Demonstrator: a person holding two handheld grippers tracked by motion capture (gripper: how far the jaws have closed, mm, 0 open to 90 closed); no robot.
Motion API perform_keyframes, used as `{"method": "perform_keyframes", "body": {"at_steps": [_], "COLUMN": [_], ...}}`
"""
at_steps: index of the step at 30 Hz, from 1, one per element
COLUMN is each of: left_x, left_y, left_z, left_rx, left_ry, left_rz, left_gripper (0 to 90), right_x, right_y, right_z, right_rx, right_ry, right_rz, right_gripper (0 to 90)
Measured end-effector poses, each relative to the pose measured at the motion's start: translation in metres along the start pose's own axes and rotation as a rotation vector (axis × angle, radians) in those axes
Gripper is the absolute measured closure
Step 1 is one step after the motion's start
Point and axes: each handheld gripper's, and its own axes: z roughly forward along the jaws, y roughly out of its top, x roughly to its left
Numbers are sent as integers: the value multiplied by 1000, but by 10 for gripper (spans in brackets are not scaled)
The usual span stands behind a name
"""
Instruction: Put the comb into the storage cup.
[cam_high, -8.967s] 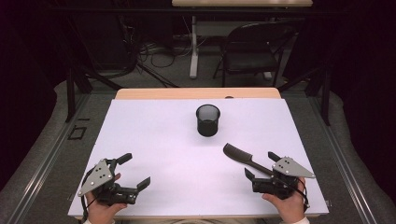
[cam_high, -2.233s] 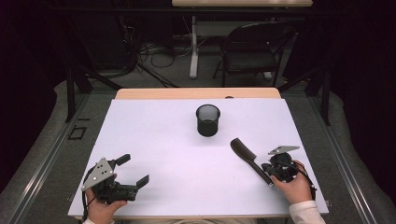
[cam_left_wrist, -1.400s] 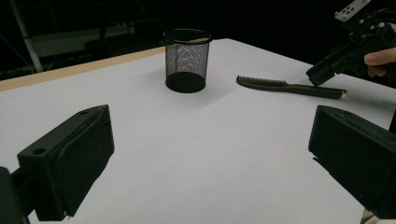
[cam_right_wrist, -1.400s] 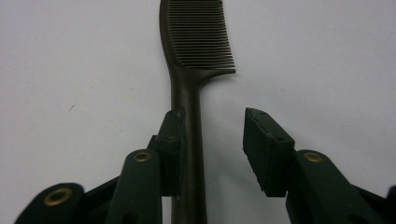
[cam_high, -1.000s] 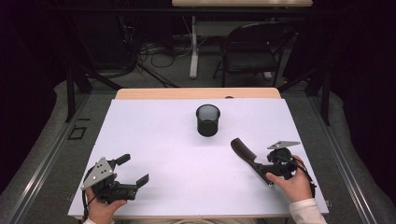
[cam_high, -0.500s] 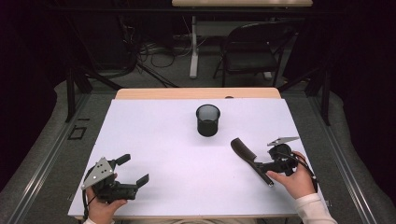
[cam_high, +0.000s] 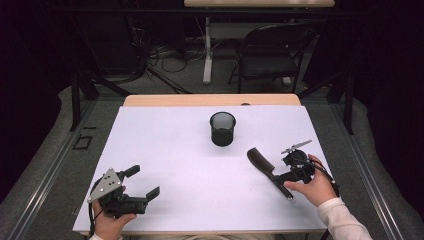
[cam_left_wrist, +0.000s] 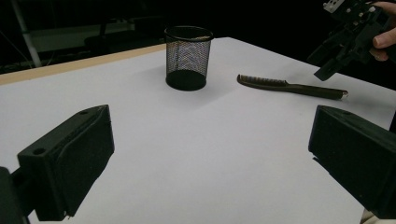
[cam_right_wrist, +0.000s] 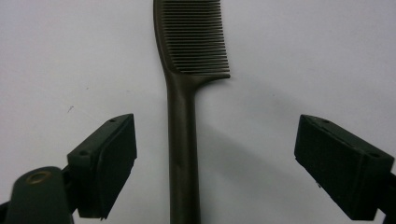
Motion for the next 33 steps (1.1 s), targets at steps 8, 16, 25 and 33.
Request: {"method": "perform_keyframes", "body": {"at_steps": [8,16,25,33], "left_x": [0,-1,-1,-1], "left_y": [0,0,0,0], "left_z": [0,1,1,1], "left_rx": [4,9,11,12], "left_ry": [-1,4,8,6], "left_rz": [1,3,3,3], "left_gripper": [4,4,4,4], "right_x": [4,15,16,17], "right_y": [8,15,19,23], "right_z": [7,16,28,32], "right_rx": [78,120,154,216], "right_ry": [-7,-10,-13,-13], "right_rz": [-23,-77,-84,-94], "right_gripper": [44,52,95,149]}}
